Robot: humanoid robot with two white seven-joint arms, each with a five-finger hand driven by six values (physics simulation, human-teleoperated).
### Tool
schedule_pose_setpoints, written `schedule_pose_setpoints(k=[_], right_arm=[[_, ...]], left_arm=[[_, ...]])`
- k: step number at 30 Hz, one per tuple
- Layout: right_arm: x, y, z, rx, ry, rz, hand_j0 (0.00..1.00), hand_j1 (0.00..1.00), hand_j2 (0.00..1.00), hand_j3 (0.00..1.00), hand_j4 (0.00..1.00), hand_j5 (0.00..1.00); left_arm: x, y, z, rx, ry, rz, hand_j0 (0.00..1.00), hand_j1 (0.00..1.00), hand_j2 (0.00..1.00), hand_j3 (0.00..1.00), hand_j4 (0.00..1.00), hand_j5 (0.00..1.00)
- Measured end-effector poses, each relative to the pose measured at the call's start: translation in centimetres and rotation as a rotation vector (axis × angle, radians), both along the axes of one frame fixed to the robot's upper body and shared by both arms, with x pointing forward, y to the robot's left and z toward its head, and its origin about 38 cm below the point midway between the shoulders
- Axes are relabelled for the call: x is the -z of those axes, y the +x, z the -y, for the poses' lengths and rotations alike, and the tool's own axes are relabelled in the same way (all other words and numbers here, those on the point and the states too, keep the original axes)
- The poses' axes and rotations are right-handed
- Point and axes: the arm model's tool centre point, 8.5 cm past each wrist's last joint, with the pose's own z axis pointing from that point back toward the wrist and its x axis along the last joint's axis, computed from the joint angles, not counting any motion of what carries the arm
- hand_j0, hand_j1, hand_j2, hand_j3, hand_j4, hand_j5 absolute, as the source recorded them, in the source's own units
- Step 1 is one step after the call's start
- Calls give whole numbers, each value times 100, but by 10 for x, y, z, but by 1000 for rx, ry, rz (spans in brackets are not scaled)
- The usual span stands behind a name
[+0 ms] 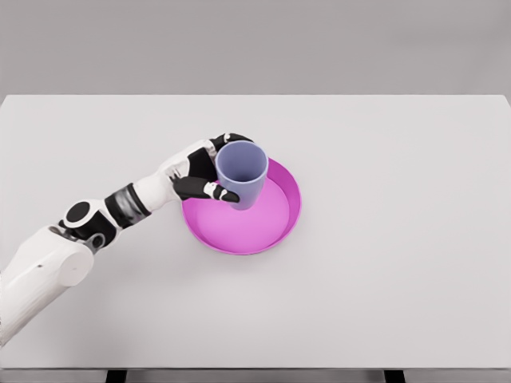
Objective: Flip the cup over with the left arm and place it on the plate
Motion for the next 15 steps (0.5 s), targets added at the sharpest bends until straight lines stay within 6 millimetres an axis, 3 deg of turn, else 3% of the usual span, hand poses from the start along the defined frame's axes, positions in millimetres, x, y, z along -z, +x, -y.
schedule_pose_setpoints(k=[9,15], right_arm=[[0,0,0,0,0,0,100,100,100,100,100,100],[0,0,0,0,0,0,100,100,100,100,100,100]], left_arm=[[8,0,3,-6,-1,-19,59,59,59,59,59,59],[9,-2,1,-6,-1,-17,85,85,85,85,85,85]])
